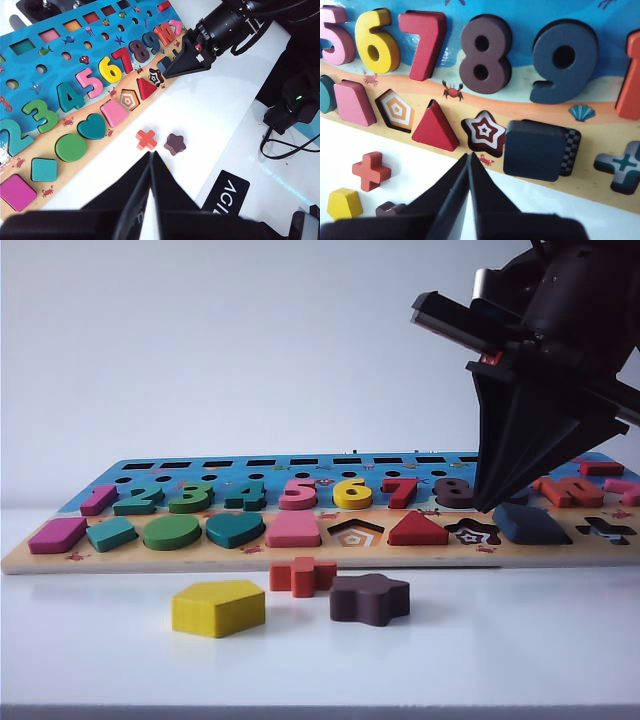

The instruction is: Insert the cube into the slot.

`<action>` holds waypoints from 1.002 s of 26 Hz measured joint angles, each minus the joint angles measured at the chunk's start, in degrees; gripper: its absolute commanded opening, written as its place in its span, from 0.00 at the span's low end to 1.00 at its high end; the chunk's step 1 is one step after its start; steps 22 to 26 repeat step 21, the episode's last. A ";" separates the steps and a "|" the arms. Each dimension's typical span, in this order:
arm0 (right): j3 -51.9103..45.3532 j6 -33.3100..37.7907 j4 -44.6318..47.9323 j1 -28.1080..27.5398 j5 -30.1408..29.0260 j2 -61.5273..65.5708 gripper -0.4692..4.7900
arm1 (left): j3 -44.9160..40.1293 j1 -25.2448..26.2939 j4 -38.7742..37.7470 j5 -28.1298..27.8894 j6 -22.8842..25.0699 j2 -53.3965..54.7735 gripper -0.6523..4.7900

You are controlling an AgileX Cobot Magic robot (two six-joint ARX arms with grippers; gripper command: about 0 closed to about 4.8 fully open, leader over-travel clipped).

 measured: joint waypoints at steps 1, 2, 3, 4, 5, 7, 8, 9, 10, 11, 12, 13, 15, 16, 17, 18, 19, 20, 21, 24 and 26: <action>0.00 0.00 0.00 0.00 0.31 0.02 0.09 | 0.00 0.00 0.02 0.00 0.00 0.00 0.14; 0.02 0.00 0.04 0.00 0.59 0.00 0.09 | 0.00 0.00 0.00 0.00 0.00 0.00 0.14; 0.02 0.00 0.07 0.00 0.90 0.00 0.08 | 0.00 0.00 0.02 0.00 0.00 0.00 0.14; 0.02 0.00 0.02 -0.07 0.96 0.00 0.08 | 0.00 0.00 0.00 0.00 0.00 0.00 0.14; 0.02 0.00 0.02 -0.07 0.98 0.00 0.08 | 0.00 0.00 0.00 0.00 0.00 0.00 0.14; 0.02 0.00 0.04 -0.07 1.14 0.00 0.08 | 0.00 0.00 0.02 0.00 0.00 0.00 0.14; 0.02 0.00 0.02 -0.07 1.25 0.00 0.08 | 0.00 0.00 0.00 0.00 0.00 0.00 0.14; 0.02 0.00 0.04 -0.07 1.38 0.00 0.08 | 0.00 0.00 0.00 0.00 0.00 0.00 0.14; 0.02 0.00 0.04 -0.07 1.46 0.00 0.08 | 0.00 0.00 0.02 0.00 0.00 0.00 0.14; 0.02 0.00 0.02 -0.07 1.64 0.00 0.08 | 0.00 0.00 0.00 0.00 0.00 0.00 0.14; 0.02 0.00 0.02 -0.07 1.84 0.00 0.08 | 0.00 0.00 0.00 0.00 0.00 0.00 0.14; 0.02 0.00 0.02 -0.07 2.08 0.00 0.08 | 0.00 0.00 0.02 0.00 0.00 0.00 0.14; 0.02 0.00 -0.11 -0.07 2.47 0.00 0.08 | 0.00 0.00 0.00 0.00 0.00 0.00 0.14; 0.02 0.00 -0.35 -0.07 2.56 0.00 0.08 | 0.00 0.00 0.00 0.00 0.00 0.00 0.14; 0.02 0.00 -0.59 -0.07 2.67 0.00 0.08 | 0.00 0.00 0.00 0.00 0.00 0.00 0.14; 0.02 0.00 -0.83 -0.07 2.78 0.00 0.08 | 0.00 0.00 0.00 0.00 0.00 0.00 0.14; 0.02 0.00 -1.20 -0.07 3.19 0.00 0.08 | 0.00 0.00 0.00 0.00 0.02 0.00 0.14; 0.02 0.00 -1.25 -0.07 3.72 0.00 0.08 | 0.00 0.00 0.00 0.00 0.00 0.00 0.14; 0.02 0.00 -1.31 -0.07 3.91 0.00 0.08 | 0.00 0.00 0.02 0.00 0.00 0.00 0.14; 0.02 0.00 -1.31 -0.07 3.91 0.00 0.08 | 0.00 0.00 0.02 0.00 0.00 0.00 0.14; 0.02 0.00 -1.31 -0.07 3.91 0.00 0.08 | 0.00 0.00 0.02 0.00 0.00 0.00 0.14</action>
